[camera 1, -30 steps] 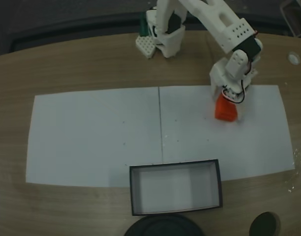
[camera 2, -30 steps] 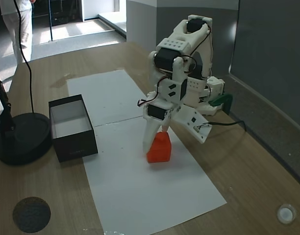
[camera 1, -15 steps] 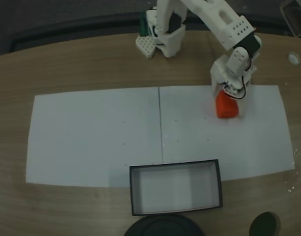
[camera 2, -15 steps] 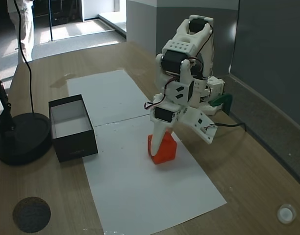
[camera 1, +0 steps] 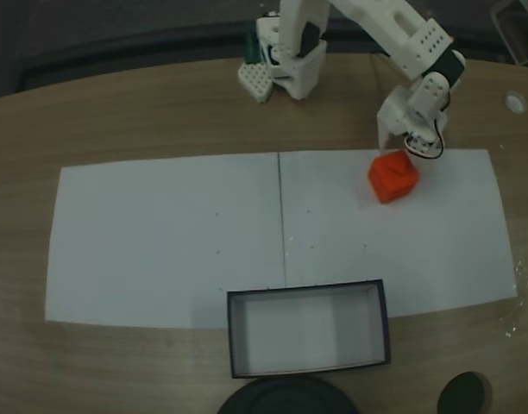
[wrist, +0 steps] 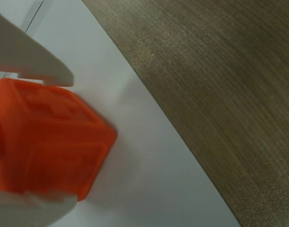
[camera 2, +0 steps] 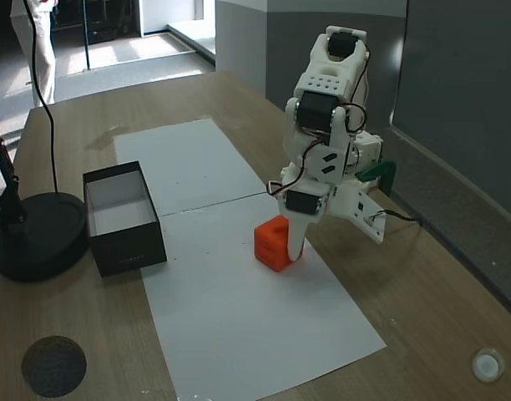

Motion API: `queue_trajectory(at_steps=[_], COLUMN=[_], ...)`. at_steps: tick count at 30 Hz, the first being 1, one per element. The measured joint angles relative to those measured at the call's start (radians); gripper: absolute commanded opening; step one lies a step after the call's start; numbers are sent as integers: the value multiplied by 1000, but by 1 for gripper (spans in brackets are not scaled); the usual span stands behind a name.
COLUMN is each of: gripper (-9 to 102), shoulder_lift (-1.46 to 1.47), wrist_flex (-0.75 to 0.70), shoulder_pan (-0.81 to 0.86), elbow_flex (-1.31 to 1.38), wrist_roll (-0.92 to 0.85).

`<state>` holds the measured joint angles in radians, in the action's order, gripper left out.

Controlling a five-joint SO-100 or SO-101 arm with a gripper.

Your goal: Grab a orange square and put it in the box.

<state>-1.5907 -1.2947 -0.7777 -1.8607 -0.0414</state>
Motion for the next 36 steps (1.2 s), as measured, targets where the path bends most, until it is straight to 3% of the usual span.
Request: queue_trajectory(at_steps=[3, 8, 10, 27, 36], gripper=[12, 36, 40, 38, 9], shoulder_lift=[0, 0, 0, 0, 41], wrist_flex=[-2, 25, 31, 89, 123], shoulder_pan=[2, 64, 97, 198, 195], elbow_flex=[0, 0, 0, -25, -11], wrist_roll=[-11, -11, -20, -110, -109])
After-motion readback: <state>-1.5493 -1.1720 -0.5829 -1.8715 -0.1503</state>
